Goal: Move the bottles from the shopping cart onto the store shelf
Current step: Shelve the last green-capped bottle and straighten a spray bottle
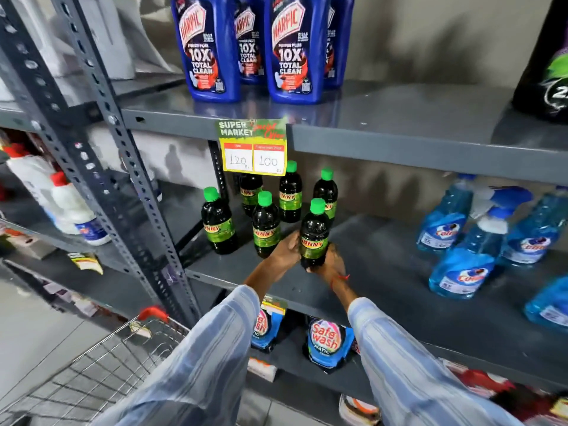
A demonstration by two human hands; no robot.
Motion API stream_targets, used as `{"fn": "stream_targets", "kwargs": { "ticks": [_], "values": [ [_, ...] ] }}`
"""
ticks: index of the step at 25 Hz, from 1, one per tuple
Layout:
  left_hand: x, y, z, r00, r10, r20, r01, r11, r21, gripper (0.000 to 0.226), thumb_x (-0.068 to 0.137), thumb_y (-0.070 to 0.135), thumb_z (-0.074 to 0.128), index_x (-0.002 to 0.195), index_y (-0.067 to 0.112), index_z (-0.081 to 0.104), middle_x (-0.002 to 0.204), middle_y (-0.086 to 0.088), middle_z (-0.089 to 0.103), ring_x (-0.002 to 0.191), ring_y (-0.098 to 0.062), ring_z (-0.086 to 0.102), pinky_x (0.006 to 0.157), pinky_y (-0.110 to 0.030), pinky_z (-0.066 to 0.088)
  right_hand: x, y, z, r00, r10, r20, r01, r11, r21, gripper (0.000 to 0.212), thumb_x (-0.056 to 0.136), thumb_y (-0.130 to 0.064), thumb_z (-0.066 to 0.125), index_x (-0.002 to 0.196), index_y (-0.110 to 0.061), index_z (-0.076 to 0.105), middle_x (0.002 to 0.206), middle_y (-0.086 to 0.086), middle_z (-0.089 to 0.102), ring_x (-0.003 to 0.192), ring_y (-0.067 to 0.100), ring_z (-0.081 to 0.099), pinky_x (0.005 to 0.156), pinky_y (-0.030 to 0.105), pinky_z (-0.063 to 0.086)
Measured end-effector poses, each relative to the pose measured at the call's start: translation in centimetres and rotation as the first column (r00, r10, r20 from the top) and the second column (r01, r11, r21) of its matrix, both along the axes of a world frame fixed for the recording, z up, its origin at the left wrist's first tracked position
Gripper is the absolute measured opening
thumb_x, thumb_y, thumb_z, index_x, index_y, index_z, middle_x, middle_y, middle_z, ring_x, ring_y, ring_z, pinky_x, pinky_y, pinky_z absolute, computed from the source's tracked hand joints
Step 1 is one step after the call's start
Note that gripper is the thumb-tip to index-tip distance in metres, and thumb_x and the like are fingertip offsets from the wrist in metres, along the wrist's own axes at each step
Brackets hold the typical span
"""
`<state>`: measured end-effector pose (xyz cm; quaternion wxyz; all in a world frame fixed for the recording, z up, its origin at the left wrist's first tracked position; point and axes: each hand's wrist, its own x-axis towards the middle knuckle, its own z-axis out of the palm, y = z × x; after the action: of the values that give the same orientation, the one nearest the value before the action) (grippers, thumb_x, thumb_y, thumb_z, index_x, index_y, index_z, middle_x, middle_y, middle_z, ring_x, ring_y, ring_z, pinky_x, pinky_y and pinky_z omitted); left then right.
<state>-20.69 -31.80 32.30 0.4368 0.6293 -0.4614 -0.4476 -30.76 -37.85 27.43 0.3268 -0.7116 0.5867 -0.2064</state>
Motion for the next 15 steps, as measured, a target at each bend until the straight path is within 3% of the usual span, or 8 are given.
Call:
{"fn": "stream_targets", "kwargs": {
  "ticks": [3, 7, 10, 13, 15],
  "values": [
    [0.3, -1.0, -0.9, 0.999, 0.033, 0.012, -0.033, 0.999, -0.002, 0.066, 0.088, -0.011, 0.046, 0.145, 0.009, 0.021, 0.15, -0.011, 0.036, 0.135, -0.019, 0.037, 0.113, -0.038, 0.029, 0.5, -0.8, -0.4, 1.0, 0.003, 0.022, -0.003, 1.0, -0.003, 0.071, 0.071, -0.021, 0.077, 0.128, -0.001, 0.042, 0.131, 0.02, 0.055, 0.119, 0.036, 0.055, 0.096, 0.041, 0.045],
    [-0.1, -1.7, -1.9, 0.99, 0.038, 0.139, -0.037, 0.999, -0.016, 0.068, 0.085, -0.005, 0.053, 0.145, 0.005, 0.022, 0.147, -0.017, 0.039, 0.136, -0.028, 0.037, 0.117, -0.042, 0.028, 0.3, -0.9, -0.1, 0.999, 0.015, 0.05, -0.012, 0.999, -0.044, 0.061, 0.071, -0.021, 0.075, 0.124, -0.005, 0.051, 0.127, 0.02, 0.057, 0.114, 0.035, 0.059, 0.091, 0.041, 0.048],
    [-1.1, -1.2, -2.5, 0.982, 0.077, 0.175, -0.091, 0.993, 0.072, 0.076, 0.082, 0.003, 0.056, 0.146, 0.004, 0.016, 0.147, -0.018, 0.04, 0.135, -0.029, 0.04, 0.114, -0.042, 0.033, -0.3, 0.0, 0.0, 0.998, 0.001, 0.069, -0.003, 1.0, 0.024, 0.069, 0.068, -0.015, 0.077, 0.127, -0.002, 0.044, 0.126, 0.021, 0.059, 0.113, 0.035, 0.059, 0.089, 0.04, 0.049],
    [-2.6, -1.0, -2.6, 0.931, 0.258, 0.259, -0.3, 0.944, 0.137, 0.049, 0.086, 0.009, 0.054, 0.132, -0.003, 0.042, 0.133, -0.026, 0.054, 0.123, -0.036, 0.052, 0.101, -0.042, 0.043, -2.2, 0.9, 1.0, 0.998, 0.008, 0.064, -0.011, 0.999, 0.049, 0.064, 0.071, -0.012, 0.076, 0.125, 0.0, 0.043, 0.125, 0.023, 0.059, 0.112, 0.036, 0.059, 0.086, 0.037, 0.047],
    [-4.5, -1.0, -2.2, 0.909, 0.359, 0.212, -0.4, 0.894, 0.202, 0.035, 0.087, 0.01, 0.052, 0.117, -0.008, 0.056, 0.122, -0.031, 0.06, 0.111, -0.042, 0.059, 0.093, -0.047, 0.049, -4.9, 1.2, 2.0, 0.997, 0.077, -0.016, -0.076, 0.996, 0.057, 0.056, 0.075, -0.015, 0.073, 0.124, -0.001, 0.05, 0.125, 0.022, 0.061, 0.114, 0.033, 0.059, 0.091, 0.037, 0.047]
  ]
}}
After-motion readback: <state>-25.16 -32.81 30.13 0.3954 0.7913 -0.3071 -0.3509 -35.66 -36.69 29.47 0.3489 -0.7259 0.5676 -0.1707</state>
